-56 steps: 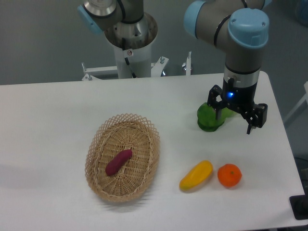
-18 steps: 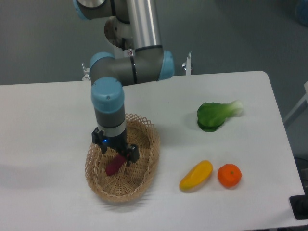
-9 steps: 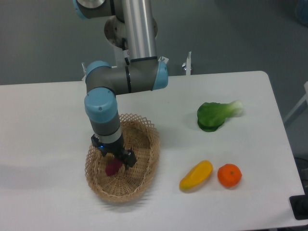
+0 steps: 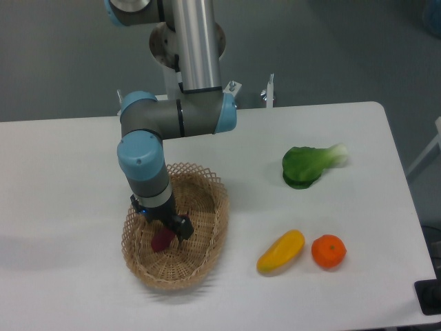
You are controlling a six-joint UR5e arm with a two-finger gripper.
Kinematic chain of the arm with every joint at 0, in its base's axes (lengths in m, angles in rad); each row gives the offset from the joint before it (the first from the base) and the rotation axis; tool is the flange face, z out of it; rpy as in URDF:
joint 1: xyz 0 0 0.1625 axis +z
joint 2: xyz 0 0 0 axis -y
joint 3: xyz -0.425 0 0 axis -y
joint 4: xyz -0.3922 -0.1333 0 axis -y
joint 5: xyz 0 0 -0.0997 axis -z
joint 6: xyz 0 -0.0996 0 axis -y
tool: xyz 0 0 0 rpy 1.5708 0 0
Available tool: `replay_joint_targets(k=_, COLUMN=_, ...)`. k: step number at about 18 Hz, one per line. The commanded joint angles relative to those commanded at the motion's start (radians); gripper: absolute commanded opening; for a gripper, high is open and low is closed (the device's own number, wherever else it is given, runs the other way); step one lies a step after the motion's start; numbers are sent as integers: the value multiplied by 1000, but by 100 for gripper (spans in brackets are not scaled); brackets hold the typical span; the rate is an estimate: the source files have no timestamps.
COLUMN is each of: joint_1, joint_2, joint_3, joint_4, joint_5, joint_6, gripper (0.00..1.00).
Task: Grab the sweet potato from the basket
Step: 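Close the gripper around the purple sweet potato, then lift the sweet potato out of the basket and carry it toward the bok choy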
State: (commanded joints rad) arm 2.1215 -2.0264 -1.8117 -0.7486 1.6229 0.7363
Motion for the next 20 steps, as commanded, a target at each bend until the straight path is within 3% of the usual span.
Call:
replay_joint_targets(k=3, joint_1=0, joint_2=-3, joint_3=2, joint_4=-2, joint_5=2, joint_6=3, gripper=55)
replay_joint_targets(k=6, joint_1=0, joint_2=-2, joint_3=6, joint_4=-2, joint_5=2, joint_6=8, gripper=33)
replay_joint_targets(k=13, joint_1=2, joint_2=9, joint_3=12, joint_4=-2, joint_5=0, joint_6=23, gripper=25)
replay_joint_targets(k=20, joint_1=61, joint_2=46, joint_3=80, joint_4=-23, joint_5=-12, joint_6=63, gripper=25)
